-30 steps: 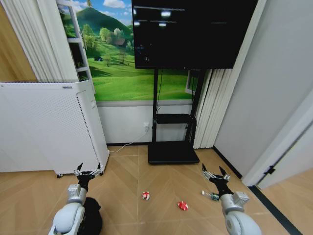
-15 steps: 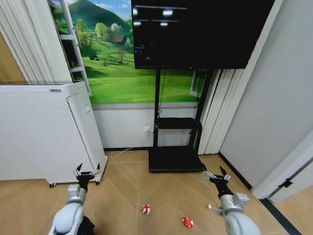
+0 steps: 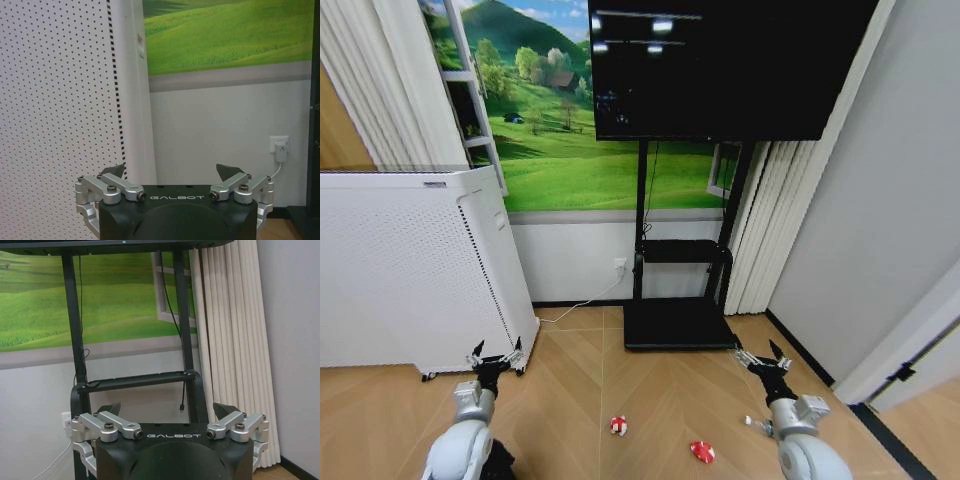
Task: Pick up the trash bin and place the garbage on the floor into it.
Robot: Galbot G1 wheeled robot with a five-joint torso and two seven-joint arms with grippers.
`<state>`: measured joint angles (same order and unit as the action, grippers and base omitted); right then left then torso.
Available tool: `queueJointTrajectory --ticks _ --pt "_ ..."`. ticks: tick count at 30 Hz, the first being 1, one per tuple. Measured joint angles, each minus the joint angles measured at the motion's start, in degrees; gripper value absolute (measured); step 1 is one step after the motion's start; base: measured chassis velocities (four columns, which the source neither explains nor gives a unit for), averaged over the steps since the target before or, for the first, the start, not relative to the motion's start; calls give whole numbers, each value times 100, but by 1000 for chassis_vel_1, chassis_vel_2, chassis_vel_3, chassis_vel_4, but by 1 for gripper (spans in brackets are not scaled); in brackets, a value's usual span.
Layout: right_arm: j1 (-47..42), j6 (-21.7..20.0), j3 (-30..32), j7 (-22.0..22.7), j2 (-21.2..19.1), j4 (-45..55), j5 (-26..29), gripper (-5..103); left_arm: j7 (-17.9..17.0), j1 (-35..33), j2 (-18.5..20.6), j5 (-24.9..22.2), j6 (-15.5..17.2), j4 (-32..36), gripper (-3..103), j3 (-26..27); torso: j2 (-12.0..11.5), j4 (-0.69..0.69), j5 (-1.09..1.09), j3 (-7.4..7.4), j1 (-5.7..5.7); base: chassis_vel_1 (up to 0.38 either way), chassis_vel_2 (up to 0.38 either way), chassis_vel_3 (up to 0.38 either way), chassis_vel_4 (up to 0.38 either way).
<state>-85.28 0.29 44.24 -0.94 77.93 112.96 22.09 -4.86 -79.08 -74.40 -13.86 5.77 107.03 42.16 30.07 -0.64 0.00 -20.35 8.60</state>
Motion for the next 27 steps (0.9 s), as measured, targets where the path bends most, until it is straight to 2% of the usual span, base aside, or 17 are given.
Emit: queueJointTrajectory --ticks 9,15,27 --pt "-17 26 28 0 1 14 -3 100 12 -8 17 0 -7 10 100 7 -124 0 0 74 -51 0 0 0 0" --pt "-19 70 37 3 12 16 -5 100 60 25 78 -34 -23 15 100 29 -411 -1 0 255 -157 0 0 0 0" --pt "15 79 17 7 23 -3 -5 100 77 23 104 -71 -25 37 100 51 -706 0 0 443 -263 0 0 0 0"
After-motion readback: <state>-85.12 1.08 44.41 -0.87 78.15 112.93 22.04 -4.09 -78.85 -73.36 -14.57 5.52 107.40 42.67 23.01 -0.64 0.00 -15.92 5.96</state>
